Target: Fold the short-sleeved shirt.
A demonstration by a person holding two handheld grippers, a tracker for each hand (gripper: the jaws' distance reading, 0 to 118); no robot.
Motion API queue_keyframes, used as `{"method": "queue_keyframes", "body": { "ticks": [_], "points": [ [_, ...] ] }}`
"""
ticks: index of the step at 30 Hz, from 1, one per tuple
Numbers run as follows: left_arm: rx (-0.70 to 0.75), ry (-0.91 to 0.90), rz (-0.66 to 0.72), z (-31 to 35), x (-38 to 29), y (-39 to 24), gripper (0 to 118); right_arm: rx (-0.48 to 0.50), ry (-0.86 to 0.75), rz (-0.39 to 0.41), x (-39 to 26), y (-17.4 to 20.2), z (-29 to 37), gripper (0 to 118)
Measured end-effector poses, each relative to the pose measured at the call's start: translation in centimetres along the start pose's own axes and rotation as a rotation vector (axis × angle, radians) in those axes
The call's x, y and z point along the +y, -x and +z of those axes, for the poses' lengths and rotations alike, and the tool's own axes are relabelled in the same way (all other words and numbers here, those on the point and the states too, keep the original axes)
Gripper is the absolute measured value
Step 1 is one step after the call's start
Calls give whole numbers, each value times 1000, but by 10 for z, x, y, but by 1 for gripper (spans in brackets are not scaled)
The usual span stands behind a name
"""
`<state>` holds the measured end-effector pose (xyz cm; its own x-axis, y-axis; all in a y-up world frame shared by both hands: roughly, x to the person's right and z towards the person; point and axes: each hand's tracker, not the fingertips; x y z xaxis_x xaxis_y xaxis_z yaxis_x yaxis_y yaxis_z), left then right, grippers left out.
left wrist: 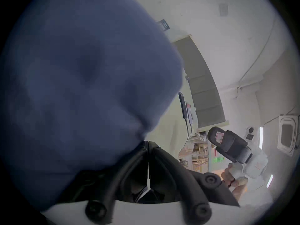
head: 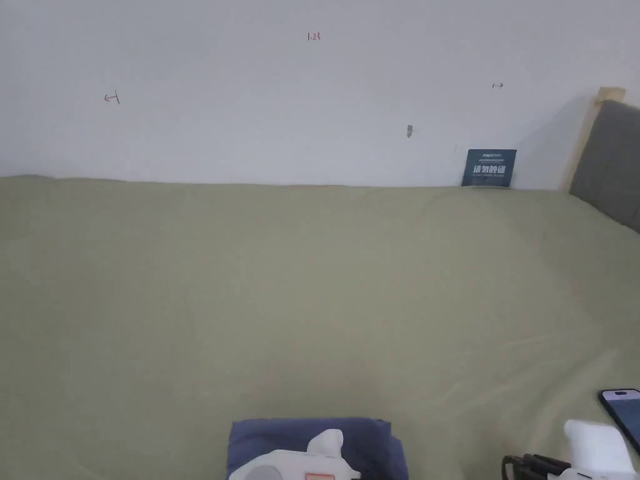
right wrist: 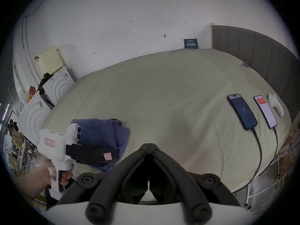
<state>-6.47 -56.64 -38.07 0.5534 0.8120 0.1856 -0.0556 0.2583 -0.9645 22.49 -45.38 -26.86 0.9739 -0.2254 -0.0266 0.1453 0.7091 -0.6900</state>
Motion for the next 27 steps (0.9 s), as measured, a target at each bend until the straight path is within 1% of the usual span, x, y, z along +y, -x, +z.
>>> {"method": "queue_keyframes", "body": {
  "ticks": [1,2,4,6,7,9,11,13,15,17,18,20,21,22,23,24,25,27],
  "points": [
    [9,4,3,7,3,-4,3,-1,2,5,1,2,0,0],
    [27,-25,-38,26,6,-13,3,3,7,14,4,6,-1,0],
    [-15,-84,-136,63,13,-32,3,18,15,28,10,18,-2,0],
    [-47,-144,-197,111,20,-45,3,62,28,41,20,36,-4,0],
    [-39,-183,-223,135,22,-47,3,81,32,58,26,48,-5,0],
    [18,-260,-263,177,25,-43,3,111,24,110,37,75,-10,0],
    [134,-324,-267,217,26,-25,3,142,13,160,44,104,-17,0],
    [247,-376,-235,248,20,-4,3,170,38,201,50,131,-31,0],
    [284,-409,-177,271,14,15,3,186,92,232,51,151,-52,0],
    [290,-448,-125,288,5,31,3,147,157,266,47,165,-80,0],
    [288,-459,-103,292,3,39,3,143,187,272,44,169,-93,0],
    [284,-462,-87,296,-3,49,3,96,293,269,34,171,-124,0],
    [282,-456,-83,297,-4,53,3,53,371,270,25,169,-140,0],
    [280,-445,-77,295,-5,56,3,-15,449,252,15,166,-154,0],
    [280,-434,-72,294,-6,59,3,2,438,227,7,161,-159,0],
    [274,-413,-65,291,-6,63,3,30,352,191,5,158,-155,0],
    [264,-395,-60,289,-5,65,3,18,333,184,7,160,-150,0],
    [203,-342,-58,281,-2,71,3,-2,351,230,7,167,-151,0]
  ]
}}
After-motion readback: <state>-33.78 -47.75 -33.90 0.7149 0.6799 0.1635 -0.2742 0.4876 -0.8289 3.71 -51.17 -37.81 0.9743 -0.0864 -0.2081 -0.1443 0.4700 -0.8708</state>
